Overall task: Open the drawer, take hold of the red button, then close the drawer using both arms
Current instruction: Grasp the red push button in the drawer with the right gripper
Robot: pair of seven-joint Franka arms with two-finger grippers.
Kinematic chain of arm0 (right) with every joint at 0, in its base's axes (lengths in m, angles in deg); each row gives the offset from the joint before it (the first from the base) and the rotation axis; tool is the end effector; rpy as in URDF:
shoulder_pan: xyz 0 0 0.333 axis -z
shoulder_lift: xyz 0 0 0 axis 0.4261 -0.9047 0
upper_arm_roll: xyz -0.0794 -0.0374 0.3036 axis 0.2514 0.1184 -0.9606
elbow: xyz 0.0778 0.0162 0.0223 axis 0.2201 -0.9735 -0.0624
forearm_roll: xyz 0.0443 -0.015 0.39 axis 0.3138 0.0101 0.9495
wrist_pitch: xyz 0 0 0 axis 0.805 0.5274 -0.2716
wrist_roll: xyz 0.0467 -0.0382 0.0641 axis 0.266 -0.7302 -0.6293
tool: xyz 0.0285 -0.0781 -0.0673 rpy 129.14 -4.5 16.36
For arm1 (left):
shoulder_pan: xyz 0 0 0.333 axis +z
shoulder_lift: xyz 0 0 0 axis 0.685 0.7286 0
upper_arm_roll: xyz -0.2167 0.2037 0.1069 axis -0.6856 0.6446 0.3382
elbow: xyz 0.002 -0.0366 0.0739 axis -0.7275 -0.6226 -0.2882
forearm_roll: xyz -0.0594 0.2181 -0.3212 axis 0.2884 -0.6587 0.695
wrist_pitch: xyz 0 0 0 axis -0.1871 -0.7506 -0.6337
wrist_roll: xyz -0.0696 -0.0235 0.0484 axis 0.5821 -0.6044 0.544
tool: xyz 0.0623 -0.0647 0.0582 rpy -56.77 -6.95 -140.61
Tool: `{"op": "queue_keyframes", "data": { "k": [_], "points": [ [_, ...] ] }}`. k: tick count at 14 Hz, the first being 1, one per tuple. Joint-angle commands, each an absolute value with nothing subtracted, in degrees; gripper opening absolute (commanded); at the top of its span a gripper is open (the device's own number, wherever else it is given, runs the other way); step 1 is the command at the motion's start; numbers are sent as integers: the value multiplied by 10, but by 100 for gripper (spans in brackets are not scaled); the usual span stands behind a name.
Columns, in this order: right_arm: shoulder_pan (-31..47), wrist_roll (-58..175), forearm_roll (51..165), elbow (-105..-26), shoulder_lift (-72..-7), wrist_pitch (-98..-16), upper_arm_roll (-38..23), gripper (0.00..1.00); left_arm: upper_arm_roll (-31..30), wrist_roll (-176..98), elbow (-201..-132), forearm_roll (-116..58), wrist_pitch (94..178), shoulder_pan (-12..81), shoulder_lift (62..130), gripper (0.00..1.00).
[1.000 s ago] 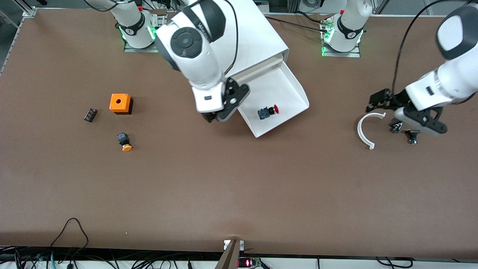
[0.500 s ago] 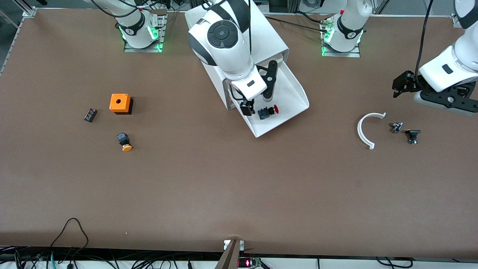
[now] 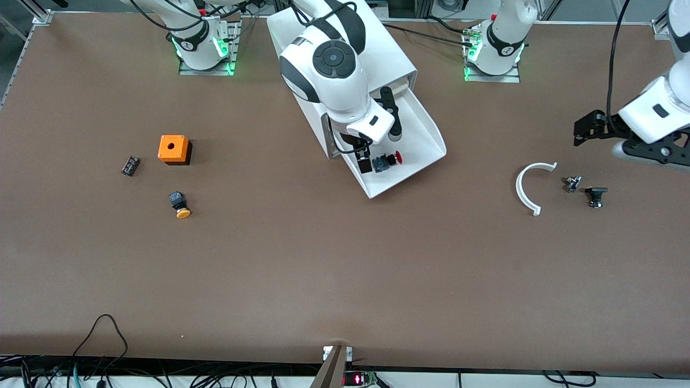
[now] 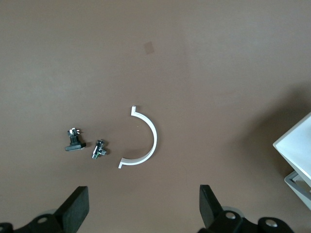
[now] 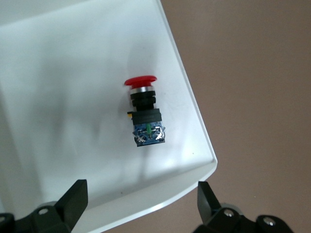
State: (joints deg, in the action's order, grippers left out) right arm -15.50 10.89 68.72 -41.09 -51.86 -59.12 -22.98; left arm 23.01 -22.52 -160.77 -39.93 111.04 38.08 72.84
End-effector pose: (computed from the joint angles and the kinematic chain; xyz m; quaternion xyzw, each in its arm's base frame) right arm 0.4936 0.5521 0.3937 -0.6248 -0.7774 -0.0676 0.0271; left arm 0.5669 0.0023 0.5725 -0.9951 0.0892 0.0396 0.0138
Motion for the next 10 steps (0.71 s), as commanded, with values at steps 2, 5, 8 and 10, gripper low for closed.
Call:
{"op": "queue_keyframes", "data": {
  "k": [2, 5, 8, 10],
  "points": [
    [-185, 94, 652, -390, -555, -590, -225, 100, 228, -229, -1582, -388, 1101, 388, 743, 100],
    [-192, 94, 652, -388, -563, -625, -225, 100, 221, -230, -1577, -388, 1098, 382, 745, 100],
    [-192, 98, 652, -388, -572, -642, -225, 100, 221, -233, -1570, -388, 1096, 380, 745, 100],
    [-192, 98, 652, -388, -581, -654, -225, 100, 222, -233, -1570, -388, 1096, 382, 746, 100]
  ]
}}
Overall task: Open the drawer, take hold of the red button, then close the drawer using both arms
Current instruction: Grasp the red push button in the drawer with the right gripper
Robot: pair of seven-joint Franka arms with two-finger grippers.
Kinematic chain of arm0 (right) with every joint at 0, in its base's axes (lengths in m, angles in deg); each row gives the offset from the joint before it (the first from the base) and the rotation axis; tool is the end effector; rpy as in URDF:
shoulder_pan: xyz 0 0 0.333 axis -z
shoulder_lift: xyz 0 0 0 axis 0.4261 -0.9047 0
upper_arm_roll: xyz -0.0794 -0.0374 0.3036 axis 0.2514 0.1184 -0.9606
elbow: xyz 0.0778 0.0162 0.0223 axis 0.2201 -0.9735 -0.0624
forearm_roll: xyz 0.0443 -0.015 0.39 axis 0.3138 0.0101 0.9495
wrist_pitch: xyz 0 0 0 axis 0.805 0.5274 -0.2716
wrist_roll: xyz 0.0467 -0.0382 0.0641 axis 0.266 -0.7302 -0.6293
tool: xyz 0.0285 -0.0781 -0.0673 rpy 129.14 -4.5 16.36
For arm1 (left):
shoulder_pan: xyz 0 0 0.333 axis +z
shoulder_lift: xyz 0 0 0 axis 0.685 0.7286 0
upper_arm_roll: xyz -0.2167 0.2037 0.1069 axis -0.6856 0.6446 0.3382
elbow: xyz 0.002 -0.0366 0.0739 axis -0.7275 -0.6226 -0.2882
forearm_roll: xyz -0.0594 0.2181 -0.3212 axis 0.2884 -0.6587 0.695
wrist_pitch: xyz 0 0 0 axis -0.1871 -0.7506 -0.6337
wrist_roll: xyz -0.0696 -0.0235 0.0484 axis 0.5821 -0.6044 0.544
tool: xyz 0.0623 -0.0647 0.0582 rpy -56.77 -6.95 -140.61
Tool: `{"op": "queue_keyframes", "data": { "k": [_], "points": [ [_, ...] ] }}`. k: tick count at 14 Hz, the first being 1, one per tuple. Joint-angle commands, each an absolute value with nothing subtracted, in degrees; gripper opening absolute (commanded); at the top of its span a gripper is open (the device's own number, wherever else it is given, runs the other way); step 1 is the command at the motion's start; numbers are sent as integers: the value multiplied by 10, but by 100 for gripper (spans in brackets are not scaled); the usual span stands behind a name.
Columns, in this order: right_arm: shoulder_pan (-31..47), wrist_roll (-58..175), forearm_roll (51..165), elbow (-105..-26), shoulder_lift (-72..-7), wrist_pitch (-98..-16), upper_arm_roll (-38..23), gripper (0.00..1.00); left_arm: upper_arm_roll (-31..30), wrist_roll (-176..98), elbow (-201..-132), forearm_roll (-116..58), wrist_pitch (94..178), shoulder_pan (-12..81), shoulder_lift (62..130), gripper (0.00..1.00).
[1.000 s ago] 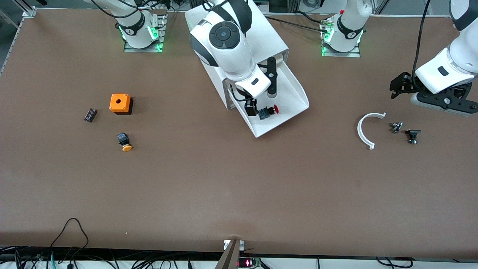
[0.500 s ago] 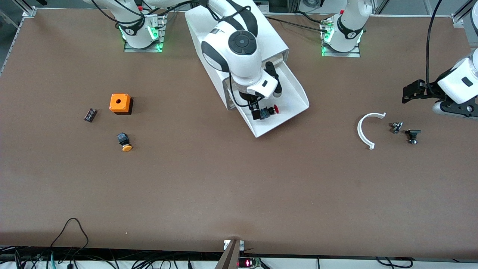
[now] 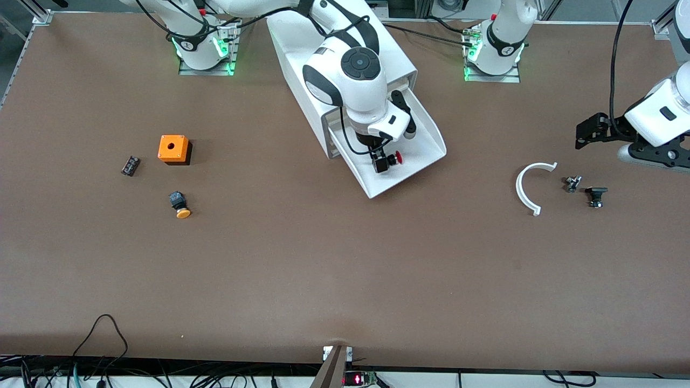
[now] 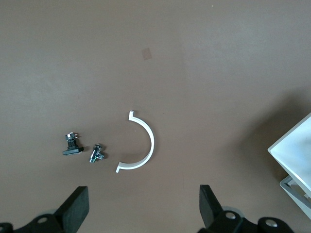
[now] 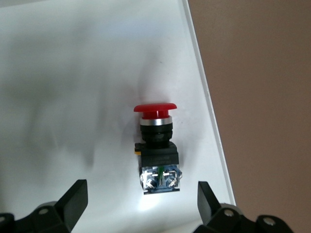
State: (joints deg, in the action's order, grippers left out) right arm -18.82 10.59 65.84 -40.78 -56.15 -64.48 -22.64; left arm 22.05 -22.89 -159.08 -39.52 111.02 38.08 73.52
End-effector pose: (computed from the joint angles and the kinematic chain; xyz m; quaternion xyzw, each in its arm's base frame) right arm 0.4737 0.5855 0.3500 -0.5944 -0.8002 -0.0793 0.0102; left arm 0.5717 -0.0081 0.5795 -0.9950 0.0940 0.0305 0.0115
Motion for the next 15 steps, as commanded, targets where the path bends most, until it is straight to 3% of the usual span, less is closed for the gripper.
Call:
{"op": "queue_keyframes", "data": {
  "k": [1, 5, 8, 15],
  "points": [
    [-192, 100, 655, -389, -586, -661, -225, 100, 221, -233, -1570, -388, 1096, 382, 746, 100],
    [-193, 101, 656, -388, -594, -666, -226, 100, 221, -233, -1570, -388, 1096, 380, 746, 100],
    [-205, 104, 656, -388, -598, -668, -226, 85, 220, -231, -1568, -395, 1096, 377, 752, 100],
    [-205, 129, 653, -389, -604, -690, -225, 69, 220, -231, -1556, -394, 1095, 378, 761, 100]
  ]
}}
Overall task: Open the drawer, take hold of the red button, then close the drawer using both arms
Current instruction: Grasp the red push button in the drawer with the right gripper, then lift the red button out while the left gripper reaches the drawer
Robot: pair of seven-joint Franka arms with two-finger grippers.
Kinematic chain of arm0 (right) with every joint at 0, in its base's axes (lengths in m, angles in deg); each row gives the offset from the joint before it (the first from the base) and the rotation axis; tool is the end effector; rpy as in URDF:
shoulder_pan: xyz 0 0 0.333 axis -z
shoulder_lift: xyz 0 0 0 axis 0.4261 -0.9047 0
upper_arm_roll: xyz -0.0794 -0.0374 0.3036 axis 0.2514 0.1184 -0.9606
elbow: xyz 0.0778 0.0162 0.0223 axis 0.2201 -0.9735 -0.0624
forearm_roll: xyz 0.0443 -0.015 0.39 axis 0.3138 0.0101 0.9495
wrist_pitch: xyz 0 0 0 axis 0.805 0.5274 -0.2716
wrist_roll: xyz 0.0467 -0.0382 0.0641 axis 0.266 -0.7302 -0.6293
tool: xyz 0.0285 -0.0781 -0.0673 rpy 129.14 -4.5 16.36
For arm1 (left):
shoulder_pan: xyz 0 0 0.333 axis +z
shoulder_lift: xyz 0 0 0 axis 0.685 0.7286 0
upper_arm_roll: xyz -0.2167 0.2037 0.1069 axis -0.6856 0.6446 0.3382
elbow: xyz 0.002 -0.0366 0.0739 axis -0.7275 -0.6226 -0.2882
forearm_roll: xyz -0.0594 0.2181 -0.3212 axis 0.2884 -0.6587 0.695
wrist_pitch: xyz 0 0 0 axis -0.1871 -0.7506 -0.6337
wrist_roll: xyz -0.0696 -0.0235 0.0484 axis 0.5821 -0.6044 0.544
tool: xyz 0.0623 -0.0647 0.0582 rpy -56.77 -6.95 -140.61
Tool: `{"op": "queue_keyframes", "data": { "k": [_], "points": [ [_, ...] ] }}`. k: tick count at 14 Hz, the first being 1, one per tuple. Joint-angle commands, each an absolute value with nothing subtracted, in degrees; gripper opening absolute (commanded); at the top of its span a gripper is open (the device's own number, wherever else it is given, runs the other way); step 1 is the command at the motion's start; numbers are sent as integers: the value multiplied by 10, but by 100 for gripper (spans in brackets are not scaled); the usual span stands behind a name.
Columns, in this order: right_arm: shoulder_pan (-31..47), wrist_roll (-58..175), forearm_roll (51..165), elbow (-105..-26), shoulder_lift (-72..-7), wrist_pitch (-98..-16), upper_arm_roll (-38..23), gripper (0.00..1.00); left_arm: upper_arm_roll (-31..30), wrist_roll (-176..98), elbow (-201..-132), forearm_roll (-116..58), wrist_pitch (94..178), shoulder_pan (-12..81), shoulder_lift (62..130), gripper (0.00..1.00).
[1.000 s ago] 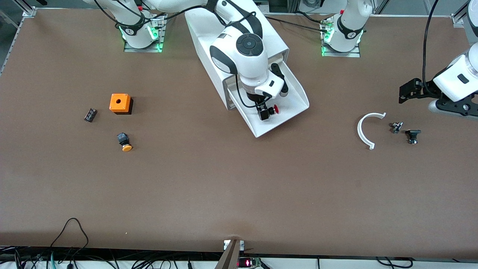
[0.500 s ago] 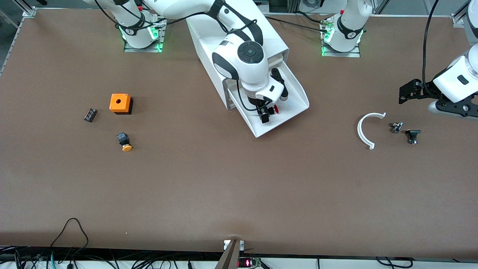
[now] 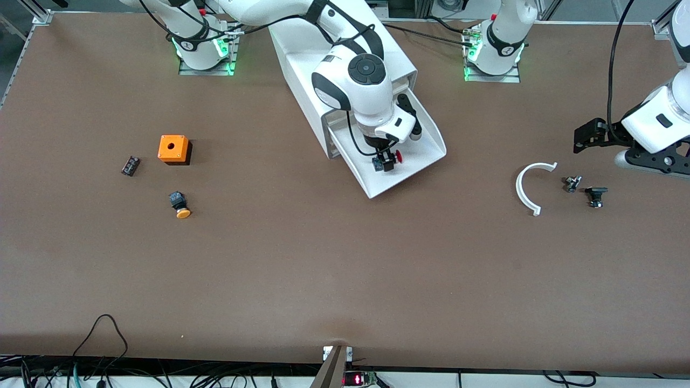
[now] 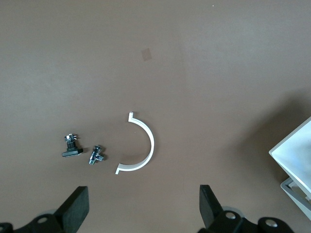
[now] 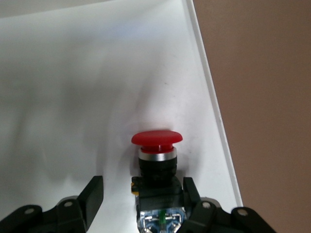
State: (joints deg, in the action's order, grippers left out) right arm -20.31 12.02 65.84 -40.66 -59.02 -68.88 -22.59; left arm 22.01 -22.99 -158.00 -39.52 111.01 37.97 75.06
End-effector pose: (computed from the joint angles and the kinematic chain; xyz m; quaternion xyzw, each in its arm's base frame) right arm 0.4632 0.6032 0.3214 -0.5944 -0.7986 -0.0936 0.0164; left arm 0.5795 -0.0102 0.5729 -0.9948 0.0945 0.0346 0.0122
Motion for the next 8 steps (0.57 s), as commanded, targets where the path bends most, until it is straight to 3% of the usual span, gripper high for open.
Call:
{"op": "queue_keyframes", "data": {
  "k": [1, 8],
  "points": [
    [-205, 129, 652, -389, -605, -690, -225, 67, 220, -231, -1556, -395, 1096, 378, 761, 100],
    [-203, 137, 653, -386, -600, -690, -225, 31, 222, -232, -1546, -396, 1096, 381, 774, 100]
  ]
}}
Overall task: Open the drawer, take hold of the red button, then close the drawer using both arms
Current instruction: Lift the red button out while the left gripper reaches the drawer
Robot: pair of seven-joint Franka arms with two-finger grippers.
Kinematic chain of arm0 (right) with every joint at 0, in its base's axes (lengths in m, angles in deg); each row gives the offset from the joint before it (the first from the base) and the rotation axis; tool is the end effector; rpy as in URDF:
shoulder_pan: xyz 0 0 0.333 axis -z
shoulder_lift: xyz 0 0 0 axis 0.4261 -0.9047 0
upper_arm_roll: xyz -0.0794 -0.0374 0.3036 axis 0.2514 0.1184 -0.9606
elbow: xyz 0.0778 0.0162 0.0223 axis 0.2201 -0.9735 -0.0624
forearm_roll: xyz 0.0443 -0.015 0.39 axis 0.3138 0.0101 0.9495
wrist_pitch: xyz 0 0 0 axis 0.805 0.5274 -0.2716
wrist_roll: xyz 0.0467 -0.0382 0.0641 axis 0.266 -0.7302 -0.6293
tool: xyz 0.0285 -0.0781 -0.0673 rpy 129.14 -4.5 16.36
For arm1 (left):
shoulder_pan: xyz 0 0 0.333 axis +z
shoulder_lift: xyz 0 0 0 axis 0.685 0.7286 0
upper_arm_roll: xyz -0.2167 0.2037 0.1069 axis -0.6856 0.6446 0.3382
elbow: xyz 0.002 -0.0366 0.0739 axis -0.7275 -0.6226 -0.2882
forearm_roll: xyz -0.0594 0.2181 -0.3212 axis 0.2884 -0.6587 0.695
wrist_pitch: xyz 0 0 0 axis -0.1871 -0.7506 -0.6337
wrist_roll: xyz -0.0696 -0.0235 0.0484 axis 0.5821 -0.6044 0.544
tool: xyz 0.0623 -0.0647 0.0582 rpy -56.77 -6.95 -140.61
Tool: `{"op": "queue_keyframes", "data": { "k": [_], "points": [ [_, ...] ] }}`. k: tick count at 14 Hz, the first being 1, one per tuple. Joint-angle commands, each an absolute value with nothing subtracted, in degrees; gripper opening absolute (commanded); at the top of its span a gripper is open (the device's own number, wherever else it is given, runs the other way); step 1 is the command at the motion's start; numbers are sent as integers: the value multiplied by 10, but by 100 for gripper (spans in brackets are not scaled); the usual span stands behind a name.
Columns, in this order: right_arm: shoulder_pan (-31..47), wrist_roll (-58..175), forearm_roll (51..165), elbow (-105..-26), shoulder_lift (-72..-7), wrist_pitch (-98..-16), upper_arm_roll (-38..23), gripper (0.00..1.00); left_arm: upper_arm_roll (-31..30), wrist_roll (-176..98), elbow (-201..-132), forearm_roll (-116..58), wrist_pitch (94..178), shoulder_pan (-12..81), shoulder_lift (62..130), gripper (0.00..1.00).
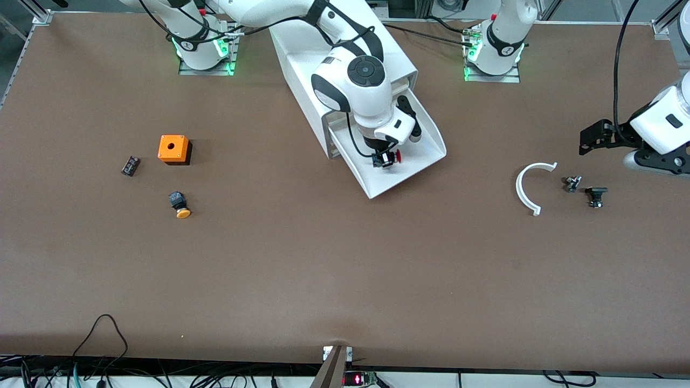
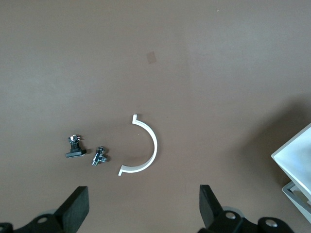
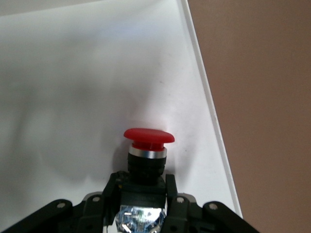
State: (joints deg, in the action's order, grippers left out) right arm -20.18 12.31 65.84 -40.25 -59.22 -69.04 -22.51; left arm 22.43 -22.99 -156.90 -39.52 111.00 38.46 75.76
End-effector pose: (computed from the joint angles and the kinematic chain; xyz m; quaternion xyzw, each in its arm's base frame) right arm 0.4664 0.6027 0.3225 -0.5978 -0.7956 -0.0967 0.0162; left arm 0.5837 -0.0015 0.5749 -0.9957 0.0866 0.0314 0.0130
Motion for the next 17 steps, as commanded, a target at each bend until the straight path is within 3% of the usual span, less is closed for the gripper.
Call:
{"op": "queue_keyframes", "data": {
  "k": [1, 9, 14, 17],
  "points": [
    [-206, 148, 653, -376, -599, -690, -225, 31, 220, -232, -1546, -398, 1095, 379, 776, 100],
    [-172, 286, 662, -384, -515, -685, -192, 29, 207, -229, -1510, -405, 1094, 366, 801, 100],
    [-83, 350, 664, -464, -438, -690, -185, 29, 200, -197, -1539, -387, 1087, 337, 833, 100],
    [-30, 435, 668, -509, -410, -690, -182, 29, 199, -384, -1599, -324, 1190, 306, 875, 100]
  ]
}}
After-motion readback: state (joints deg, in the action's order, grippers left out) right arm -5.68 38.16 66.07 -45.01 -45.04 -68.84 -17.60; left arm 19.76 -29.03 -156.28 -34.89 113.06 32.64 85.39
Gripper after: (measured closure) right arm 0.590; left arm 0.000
